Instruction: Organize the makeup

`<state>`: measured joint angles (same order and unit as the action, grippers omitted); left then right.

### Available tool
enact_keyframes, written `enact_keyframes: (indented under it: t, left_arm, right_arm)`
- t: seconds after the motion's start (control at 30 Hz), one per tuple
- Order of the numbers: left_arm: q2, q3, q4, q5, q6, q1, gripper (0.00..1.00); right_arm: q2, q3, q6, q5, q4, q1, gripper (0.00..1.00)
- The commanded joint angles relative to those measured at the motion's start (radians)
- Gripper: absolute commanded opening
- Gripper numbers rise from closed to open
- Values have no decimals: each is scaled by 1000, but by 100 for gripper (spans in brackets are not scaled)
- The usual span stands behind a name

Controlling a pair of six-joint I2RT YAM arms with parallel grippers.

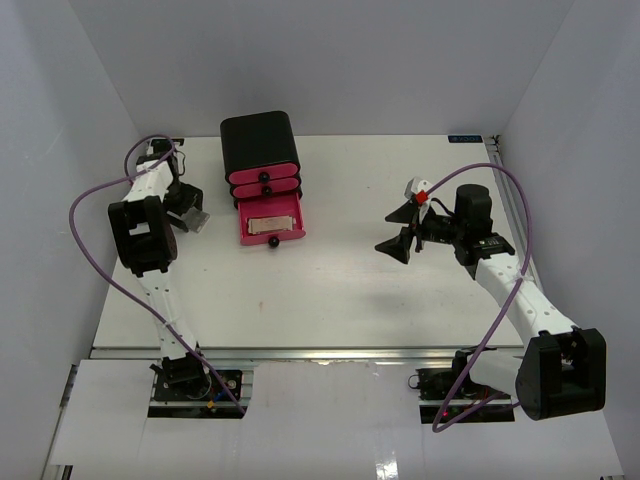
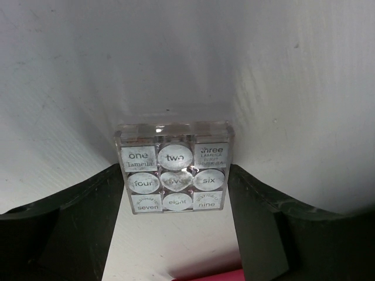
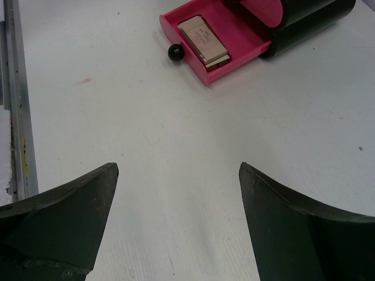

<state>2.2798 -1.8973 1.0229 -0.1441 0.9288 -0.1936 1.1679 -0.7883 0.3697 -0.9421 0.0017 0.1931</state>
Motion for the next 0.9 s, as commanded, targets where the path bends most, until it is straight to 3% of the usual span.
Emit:
enact_keyframes:
  t: [0.0, 0.3, 0.33, 0.43, 0.63, 0.77, 0.87]
  left_arm:
    - [-34, 49, -32, 28, -1, -4, 78]
    - [-227, 216, -184, 113, -62, -4, 33]
    - [-259, 267, -223, 136, -87, -4, 24]
    - [-396, 428, -362, 250, -155, -4, 13]
    - [-754, 827, -689, 528, -231, 13, 0]
    - [-936, 1012, -913, 705, -226, 59, 0]
    - [-976, 1034, -932, 706, -261, 148, 0]
  right_arm:
    - [-15, 0, 1, -15, 16, -13, 90]
    - [-40, 3, -6, -30, 18, -33, 90]
    - [-44, 5, -6, -32, 19, -36, 90]
    - [-47, 9, -9, -37, 22, -42, 90]
    - [-53, 17, -12, -40, 28, -49, 90]
    - [-54, 20, -17, -41, 33, -55, 90]
    - [-53, 23, -17, -38, 34, -57, 90]
